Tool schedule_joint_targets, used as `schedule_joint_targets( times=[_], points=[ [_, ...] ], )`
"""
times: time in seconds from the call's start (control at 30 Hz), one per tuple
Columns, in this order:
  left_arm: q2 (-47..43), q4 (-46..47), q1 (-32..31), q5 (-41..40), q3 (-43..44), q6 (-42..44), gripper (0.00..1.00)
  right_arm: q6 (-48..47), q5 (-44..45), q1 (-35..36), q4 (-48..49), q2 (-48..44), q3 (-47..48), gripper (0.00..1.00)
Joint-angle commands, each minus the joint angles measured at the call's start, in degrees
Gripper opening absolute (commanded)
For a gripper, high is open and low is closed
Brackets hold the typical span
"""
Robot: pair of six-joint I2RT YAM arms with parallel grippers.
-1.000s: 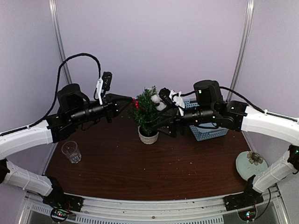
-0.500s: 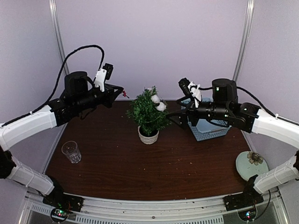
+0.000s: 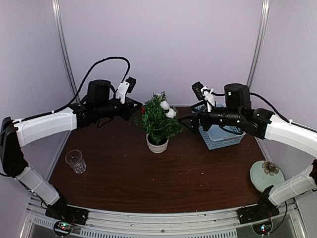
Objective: Decorate the small christmas tree
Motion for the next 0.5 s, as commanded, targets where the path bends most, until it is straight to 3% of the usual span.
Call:
schedule_joint_targets(
  times=[0.0,0.47],
  points=[
    [1.93,3.07,0.43,2.84,2.17,1.02,0.0,2.96,2.73,-1.45,-1.61,2.15,0.45,0.99],
    [5.04,4.25,0.43,5.25,1.6,0.31,0.0,3.28,2.2,-2.26,-1.72,4.62,0.32,0.99]
  ],
)
